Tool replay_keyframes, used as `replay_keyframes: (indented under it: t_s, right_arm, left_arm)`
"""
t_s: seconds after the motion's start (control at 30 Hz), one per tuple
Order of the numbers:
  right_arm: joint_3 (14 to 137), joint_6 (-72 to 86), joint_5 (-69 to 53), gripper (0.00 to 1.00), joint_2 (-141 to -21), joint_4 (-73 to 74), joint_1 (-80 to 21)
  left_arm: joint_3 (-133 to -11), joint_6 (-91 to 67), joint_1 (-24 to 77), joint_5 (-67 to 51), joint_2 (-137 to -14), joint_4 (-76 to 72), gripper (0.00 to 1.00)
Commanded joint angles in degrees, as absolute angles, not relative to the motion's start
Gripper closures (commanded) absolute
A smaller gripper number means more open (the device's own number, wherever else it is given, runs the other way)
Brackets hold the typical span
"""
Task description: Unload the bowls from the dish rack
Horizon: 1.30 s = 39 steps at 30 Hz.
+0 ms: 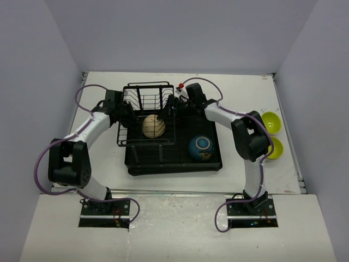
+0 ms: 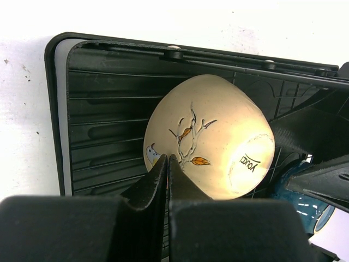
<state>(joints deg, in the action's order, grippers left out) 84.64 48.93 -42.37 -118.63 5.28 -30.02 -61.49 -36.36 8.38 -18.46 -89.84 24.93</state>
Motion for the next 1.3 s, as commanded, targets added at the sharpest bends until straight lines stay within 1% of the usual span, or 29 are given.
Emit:
replay_keyframes:
  t_s: [0.0,0.33,0.53,0.73,1.0,1.13,1.2,1.27]
  right_arm:
    - [82.4,50.4,-41.2,0.22,-120.4,5.5,-30.1]
    - [77.5,49.7,-37.8,0.17,-117.4,3.5,-30.5]
    - [79.9,47.3,-33.1,0.16,-116.4,10.5,-31.0]
    - [82.7,47.6,-31.7,0.15,-118.5,14.0,-31.5]
    - [84.5,48.8,-32.3,0.14,-119.6,14.9,-33.5]
    - [86.1,49.3,-33.5,0.11,-120.8,15.5,-34.3]
    - [86.1,49.4,-33.4,0.11,-120.8,15.2,-34.4]
    - [85.9,49.7,-33.3,0.11,-120.8,15.1,-34.5]
  left_arm:
    - [-62.8,-35.0,9.9,-19.9,-89.7,25.0,1.00]
    - [-63.0,-35.2,9.9,-20.2,-89.6,25.2,1.00]
    - [-63.2,-35.2,10.0,-20.3,-89.8,25.1,0.99]
    - [-63.5,-35.2,9.9,-20.3,-89.6,25.5,0.93]
    - [-64.2,-35.2,9.9,-20.8,-89.6,25.9,0.86]
    - [-64.2,-35.2,9.9,-21.0,-89.2,25.9,0.76]
    - [-64.2,-35.2,9.9,-21.1,-89.1,26.1,0.73]
    - [-64.0,-35.1,9.9,-21.0,-89.0,26.3,0.72]
